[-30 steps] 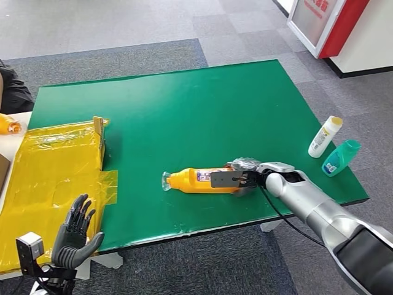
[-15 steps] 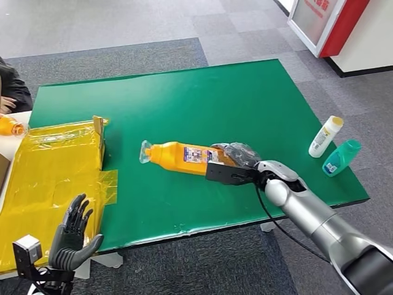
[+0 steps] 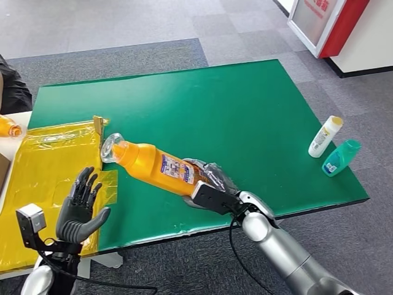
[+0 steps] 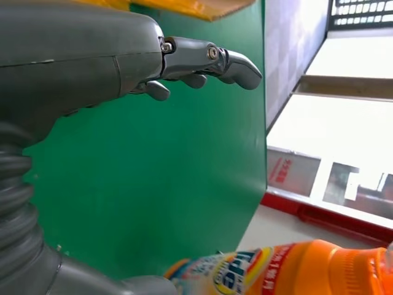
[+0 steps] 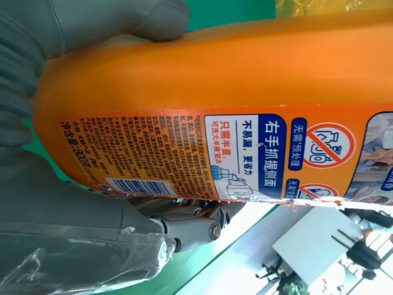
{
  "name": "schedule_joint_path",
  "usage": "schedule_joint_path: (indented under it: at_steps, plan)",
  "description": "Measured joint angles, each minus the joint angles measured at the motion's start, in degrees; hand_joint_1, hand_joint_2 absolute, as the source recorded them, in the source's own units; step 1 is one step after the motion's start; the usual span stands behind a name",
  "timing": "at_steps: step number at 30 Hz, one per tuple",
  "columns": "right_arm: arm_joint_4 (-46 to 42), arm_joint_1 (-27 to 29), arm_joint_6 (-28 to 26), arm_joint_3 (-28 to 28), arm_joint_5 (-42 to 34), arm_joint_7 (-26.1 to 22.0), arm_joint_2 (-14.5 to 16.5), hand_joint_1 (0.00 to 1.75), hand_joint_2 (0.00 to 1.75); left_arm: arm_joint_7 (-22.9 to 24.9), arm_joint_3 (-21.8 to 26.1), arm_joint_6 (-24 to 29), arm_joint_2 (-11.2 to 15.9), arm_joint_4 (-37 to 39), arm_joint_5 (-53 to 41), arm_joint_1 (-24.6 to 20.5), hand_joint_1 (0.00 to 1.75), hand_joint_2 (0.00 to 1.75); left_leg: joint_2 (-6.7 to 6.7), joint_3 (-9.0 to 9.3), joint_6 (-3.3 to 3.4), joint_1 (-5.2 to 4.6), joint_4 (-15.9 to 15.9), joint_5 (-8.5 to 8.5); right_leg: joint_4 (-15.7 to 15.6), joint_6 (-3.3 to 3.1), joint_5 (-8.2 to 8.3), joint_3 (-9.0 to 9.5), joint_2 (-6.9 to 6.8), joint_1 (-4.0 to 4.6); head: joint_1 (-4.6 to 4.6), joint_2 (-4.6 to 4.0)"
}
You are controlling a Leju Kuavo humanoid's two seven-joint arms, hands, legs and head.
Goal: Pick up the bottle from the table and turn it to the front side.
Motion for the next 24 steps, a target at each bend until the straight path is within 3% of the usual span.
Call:
schedule_joint_path:
  at_steps: [6, 11, 18, 22, 24]
  plan:
    - [1.6, 1.1, -3.3, 0.2, 2.7, -2.6, 2.8, 1.75, 1.75, 3.9, -3.3, -2.2, 0.1, 0.3, 4.1, -3.6, 0.00, 1.75, -0.02, -0.04, 0.01, 0.00, 0.0, 0.01, 0.0, -0.06, 0.07, -0.01, -0.01, 0.00, 0.03, 0.00]
    - [5.2, 1.4, -5.6, 1.9, 5.7, -3.8, 6.8, 1.75, 1.75, 6.8, -10.0, -5.9, 1.0, 2.0, 8.2, -8.7, 0.00, 1.75, -0.01, -0.04, 0.01, 0.00, 0.0, 0.01, 0.0, -0.06, 0.06, -0.04, -0.01, -0.01, 0.01, 0.00]
    - [6.9, 1.0, -6.3, 2.9, 7.4, -4.2, 7.7, 1.75, 1.75, 7.6, -12.6, -7.5, 2.2, 3.3, 10.1, -10.4, 0.00, 1.75, -0.01, -0.06, 0.01, 0.00, 0.0, 0.02, 0.0, -0.06, 0.06, -0.06, -0.01, 0.00, 0.01, 0.00]
    - [7.8, 0.7, -6.6, 3.7, 8.0, -4.4, 8.0, 1.75, 1.75, 7.9, -13.6, -7.7, 2.9, 4.1, 10.5, -11.4, 1.71, 1.75, -0.01, -0.06, 0.01, 0.00, 0.0, 0.02, 0.0, -0.06, 0.07, -0.06, -0.01, 0.00, 0.01, 0.00]
    - [8.3, 0.5, -6.7, 4.1, 8.2, -4.5, 8.1, 1.75, 1.75, 7.8, -14.1, -7.6, 3.1, 4.5, 10.5, -11.8, 1.75, 1.75, -0.01, -0.06, 0.01, 0.00, 0.0, 0.03, 0.0, -0.06, 0.07, -0.06, -0.01, -0.01, 0.01, 0.00]
